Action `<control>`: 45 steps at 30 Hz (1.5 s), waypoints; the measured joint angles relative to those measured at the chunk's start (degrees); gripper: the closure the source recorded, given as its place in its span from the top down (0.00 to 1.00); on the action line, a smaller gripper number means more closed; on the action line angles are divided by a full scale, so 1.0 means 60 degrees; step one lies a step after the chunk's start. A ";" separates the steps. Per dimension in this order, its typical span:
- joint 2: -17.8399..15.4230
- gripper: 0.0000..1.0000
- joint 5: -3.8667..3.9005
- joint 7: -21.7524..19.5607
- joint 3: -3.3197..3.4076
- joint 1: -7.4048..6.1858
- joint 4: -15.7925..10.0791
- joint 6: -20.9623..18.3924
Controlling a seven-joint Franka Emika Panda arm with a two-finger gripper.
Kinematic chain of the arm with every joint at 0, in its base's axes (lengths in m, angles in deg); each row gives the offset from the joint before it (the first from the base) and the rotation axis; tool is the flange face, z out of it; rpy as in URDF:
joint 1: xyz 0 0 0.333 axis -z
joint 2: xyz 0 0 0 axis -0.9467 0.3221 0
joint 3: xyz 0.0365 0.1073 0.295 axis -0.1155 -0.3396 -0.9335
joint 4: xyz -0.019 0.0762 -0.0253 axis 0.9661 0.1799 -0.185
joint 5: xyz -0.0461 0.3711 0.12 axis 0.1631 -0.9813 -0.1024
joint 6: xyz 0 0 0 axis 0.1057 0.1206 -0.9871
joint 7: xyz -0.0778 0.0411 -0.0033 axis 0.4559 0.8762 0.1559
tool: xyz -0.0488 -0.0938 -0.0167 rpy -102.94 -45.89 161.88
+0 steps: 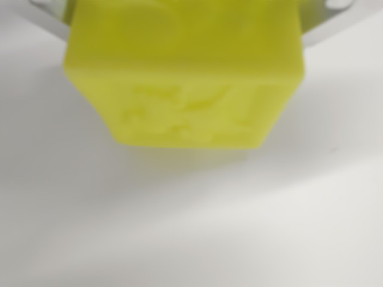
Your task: Pick yellow cube
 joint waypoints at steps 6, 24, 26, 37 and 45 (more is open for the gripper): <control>-0.0503 0.00 -0.0138 0.0102 0.0007 -0.0036 -0.0125 -0.0379; -0.1975 0.00 -0.0320 0.0236 0.0020 -0.0093 -0.0375 -0.1600; -0.2133 0.00 -0.0330 0.0243 0.0020 -0.0095 -0.0393 -0.1743; -0.2982 0.00 -0.0373 0.0274 0.0021 -0.0104 -0.0441 -0.2543; -0.3570 0.00 -0.0394 0.0289 0.0021 -0.0109 -0.0433 -0.3140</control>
